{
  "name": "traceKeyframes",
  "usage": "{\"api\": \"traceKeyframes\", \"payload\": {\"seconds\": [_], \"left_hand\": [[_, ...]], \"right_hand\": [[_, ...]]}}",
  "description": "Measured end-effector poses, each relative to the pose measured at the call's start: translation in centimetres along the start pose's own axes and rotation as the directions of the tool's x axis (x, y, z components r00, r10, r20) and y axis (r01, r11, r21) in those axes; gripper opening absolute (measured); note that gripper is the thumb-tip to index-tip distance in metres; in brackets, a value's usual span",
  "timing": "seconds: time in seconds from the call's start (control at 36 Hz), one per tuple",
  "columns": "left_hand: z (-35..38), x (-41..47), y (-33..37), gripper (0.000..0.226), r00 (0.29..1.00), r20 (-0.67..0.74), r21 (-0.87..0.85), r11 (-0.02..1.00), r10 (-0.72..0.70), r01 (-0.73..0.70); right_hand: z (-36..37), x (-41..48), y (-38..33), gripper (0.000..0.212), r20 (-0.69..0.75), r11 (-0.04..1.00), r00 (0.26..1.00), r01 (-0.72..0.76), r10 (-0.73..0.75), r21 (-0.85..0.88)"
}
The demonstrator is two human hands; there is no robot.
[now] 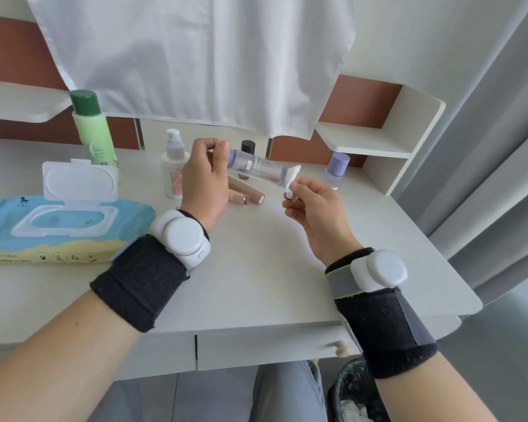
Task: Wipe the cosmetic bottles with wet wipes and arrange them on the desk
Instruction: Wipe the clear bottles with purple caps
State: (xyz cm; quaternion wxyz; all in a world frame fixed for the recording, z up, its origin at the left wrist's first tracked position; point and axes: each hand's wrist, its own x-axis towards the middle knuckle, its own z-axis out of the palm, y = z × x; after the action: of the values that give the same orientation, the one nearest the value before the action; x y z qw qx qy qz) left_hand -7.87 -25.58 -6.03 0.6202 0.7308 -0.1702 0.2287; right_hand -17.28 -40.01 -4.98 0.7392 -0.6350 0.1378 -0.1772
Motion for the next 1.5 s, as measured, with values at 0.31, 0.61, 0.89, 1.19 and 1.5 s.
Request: {"api": "traceKeyframes", "payload": {"seconds": [0.31,0.61,0.89,1.19,1.5], "left_hand": [[-0.1,-0.6,0.2,0.029,0.994,-0.006,0.092,0.990,0.108,-0.107],[3.0,-0.8,2.9,0.026,0.939,0.222,0.188,0.934,0.261,-0.304],[4.4,-0.7,3.8,0.027,0.902,0.344,0.259,0.896,0.262,-0.359],[3.4,-1.6,4.7,0.067,0.881,0.441,0.326,0.883,0.173,-0.336],[1.9,-2.3,8.1,0.028,0.828,0.510,0.170,0.916,0.233,-0.363]], "right_hand": [[-0.1,0.0,-0.3,0.015,-0.127,0.999,0.991,0.049,-0.047,0.011],[-0.4,0.1,-0.3,0.013,-0.175,0.988,0.982,0.096,-0.074,0.120],[-1.5,0.1,-1.1,0.016,0.031,0.770,0.992,-0.113,0.120,0.628],[-1.7,-0.4,-1.7,0.022,0.203,0.699,0.979,-0.166,0.031,0.695],[-1.9,-2.8,-2.0,0.016,0.242,0.828,0.970,-0.150,0.018,0.540]]}}
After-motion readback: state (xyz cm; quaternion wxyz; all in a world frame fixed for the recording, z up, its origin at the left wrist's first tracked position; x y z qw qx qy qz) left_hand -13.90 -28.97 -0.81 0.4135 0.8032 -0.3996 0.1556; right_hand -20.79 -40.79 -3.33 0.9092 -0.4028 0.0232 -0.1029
